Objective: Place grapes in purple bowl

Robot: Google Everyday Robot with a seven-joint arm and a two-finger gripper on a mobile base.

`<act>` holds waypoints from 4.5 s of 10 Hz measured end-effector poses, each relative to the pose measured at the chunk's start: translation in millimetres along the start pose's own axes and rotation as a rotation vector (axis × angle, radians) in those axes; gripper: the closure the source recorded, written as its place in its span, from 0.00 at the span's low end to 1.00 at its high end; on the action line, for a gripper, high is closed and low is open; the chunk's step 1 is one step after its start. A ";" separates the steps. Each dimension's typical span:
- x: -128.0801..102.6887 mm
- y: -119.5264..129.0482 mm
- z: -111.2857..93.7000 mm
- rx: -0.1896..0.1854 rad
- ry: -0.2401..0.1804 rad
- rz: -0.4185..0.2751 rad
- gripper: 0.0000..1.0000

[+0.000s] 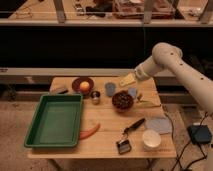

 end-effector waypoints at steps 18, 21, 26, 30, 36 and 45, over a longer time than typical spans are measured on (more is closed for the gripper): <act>-22.5 2.4 112.1 -0.081 -0.172 -0.011 0.20; -29.2 13.7 126.4 -0.127 -0.206 0.026 0.20; -34.6 25.1 124.7 -0.172 -0.207 0.073 0.48; -37.6 25.5 127.4 -0.210 -0.211 0.077 0.51; -42.2 29.5 132.2 -0.225 -0.205 0.085 0.30; -46.1 20.6 146.8 -0.220 -0.200 0.059 0.39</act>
